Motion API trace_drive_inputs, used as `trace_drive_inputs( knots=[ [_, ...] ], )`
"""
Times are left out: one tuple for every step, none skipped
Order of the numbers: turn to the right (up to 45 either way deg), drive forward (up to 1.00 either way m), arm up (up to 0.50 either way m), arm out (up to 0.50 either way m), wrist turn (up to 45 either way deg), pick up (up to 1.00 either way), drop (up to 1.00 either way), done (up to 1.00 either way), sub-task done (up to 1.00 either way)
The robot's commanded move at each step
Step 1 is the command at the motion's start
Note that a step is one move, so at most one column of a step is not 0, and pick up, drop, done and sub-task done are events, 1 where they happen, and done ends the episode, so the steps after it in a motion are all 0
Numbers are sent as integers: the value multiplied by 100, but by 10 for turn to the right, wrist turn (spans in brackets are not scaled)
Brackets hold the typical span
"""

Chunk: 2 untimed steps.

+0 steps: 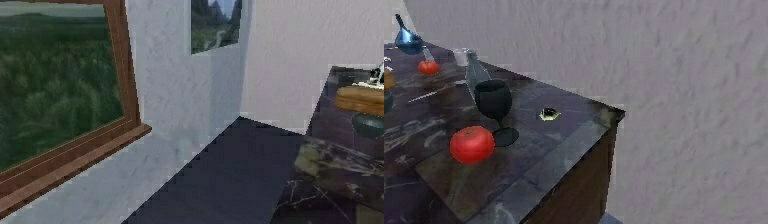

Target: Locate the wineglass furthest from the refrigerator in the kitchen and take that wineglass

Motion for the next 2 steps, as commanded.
trace_drive_inputs(
  knots=[
    [-150,0,0,0,0,0,0,0,0],
    [0,0,50,0,0,0,0,0,0]
  ],
)
